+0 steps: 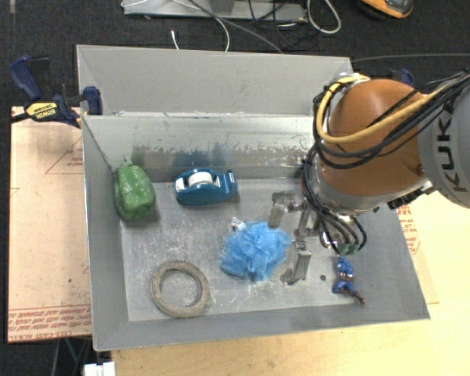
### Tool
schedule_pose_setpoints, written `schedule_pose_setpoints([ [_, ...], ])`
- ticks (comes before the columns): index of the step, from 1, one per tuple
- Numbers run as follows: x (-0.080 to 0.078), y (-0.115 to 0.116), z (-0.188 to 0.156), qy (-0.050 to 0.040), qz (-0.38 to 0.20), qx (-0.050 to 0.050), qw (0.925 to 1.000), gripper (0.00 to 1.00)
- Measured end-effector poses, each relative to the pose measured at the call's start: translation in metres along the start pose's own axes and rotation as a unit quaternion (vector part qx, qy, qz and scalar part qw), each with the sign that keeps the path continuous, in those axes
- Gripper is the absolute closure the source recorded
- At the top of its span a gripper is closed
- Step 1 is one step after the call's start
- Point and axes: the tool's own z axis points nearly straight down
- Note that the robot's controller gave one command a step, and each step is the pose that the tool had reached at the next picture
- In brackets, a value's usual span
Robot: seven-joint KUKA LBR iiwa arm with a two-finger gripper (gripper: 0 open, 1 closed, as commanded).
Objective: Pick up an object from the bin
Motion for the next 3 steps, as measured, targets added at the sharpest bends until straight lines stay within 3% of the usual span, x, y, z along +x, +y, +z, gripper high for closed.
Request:
schedule_pose_setpoints([
  [1,0.0,0.0,0.0,-0.0001,0.0,0.0,1.0,0.0],
  [2,0.004,0.025,0.076,0.0035,-0.006,-0.001,1.0,0.0],
  [3,0.002,0.028,0.073,-0.0013,-0.001,0.0,1.0,0.0],
])
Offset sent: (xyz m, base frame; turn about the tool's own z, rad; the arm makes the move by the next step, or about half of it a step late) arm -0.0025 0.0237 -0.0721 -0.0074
